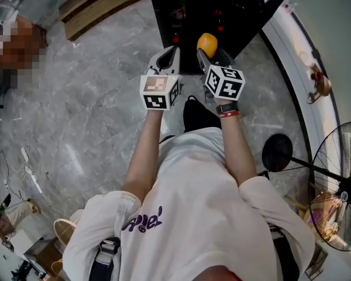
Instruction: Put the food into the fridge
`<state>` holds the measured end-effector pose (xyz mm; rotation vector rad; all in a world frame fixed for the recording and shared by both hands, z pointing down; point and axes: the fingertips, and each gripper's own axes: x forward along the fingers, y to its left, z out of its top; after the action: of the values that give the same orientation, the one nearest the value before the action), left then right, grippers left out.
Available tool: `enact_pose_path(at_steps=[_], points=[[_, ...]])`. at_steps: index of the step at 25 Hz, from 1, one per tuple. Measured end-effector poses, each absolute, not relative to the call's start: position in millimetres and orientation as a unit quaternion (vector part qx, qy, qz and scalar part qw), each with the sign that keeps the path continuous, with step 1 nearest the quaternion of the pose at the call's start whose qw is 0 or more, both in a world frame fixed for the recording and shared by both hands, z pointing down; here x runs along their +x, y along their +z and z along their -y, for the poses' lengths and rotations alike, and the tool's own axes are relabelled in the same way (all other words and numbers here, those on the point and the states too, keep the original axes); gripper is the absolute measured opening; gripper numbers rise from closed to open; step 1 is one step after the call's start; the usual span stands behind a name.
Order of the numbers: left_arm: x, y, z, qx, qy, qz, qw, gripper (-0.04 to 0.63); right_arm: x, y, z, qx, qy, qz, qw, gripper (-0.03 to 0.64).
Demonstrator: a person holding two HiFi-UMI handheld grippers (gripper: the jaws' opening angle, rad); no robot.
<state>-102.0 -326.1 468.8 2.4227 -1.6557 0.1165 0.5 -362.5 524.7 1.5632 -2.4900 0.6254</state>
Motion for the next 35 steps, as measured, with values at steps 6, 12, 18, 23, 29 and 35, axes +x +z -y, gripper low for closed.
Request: enact_pose_path(at_steps=[6,12,18,23,29,35], points=[[-98.3,479.9,348.6,0.822,0.038,0.559,0.1,0.017,7.4,547.4,387.2,0.53,0.197,0.82,0.089,0.295],[-94.8,493.0,365.5,0.821,0.041,0.561,0.103,0.017,8.7,571.6,408.0,0.526,0.205,0.819,0.105,0.295],[-92.3,502.3,378.0,0.819,0.042,0.563,0.107,0.017,10.4,593.9,426.2,0.523,0.22,0.816,0.11,0.295],[-87.9,514.5,389.9,0.82,0.047,0.56,0.111,0.018,8.2,609.2,440.4,0.518,0.225,0.816,0.119,0.295],[-85.1,517.4,407.3,0.823,0.031,0.555,0.118,0.018,5.8,624.6,459.4,0.516,0.229,0.816,0.123,0.295],[-89.9,521.3,424.9,0.82,0.023,0.559,0.116,0.017,0.3,637.4,480.8,0.514,0.228,0.817,0.125,0.295]])
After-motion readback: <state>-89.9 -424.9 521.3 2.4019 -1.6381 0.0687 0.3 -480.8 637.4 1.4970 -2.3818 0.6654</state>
